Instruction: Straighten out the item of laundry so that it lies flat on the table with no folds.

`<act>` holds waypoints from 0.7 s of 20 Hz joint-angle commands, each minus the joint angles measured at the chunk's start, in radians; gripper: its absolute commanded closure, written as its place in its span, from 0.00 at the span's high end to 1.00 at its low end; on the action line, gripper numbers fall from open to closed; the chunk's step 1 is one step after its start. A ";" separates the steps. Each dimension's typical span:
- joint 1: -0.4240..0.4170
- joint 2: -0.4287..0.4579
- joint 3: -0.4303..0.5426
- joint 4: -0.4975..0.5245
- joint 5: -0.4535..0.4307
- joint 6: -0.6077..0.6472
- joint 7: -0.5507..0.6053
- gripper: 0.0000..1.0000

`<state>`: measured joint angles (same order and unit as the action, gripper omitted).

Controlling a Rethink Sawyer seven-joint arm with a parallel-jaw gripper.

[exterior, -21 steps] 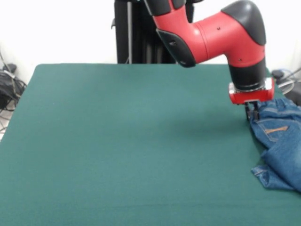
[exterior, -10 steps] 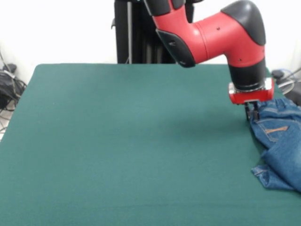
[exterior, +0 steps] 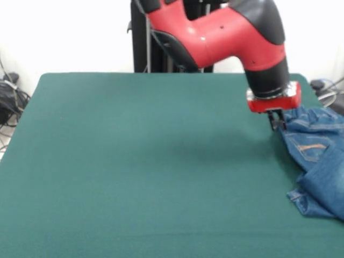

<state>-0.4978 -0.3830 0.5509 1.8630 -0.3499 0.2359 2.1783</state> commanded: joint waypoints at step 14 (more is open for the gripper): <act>-0.294 0.060 0.114 -0.018 -0.172 0.209 -0.220 0.00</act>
<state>-0.7505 -0.3856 0.6470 1.8649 -0.4010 0.4125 2.1781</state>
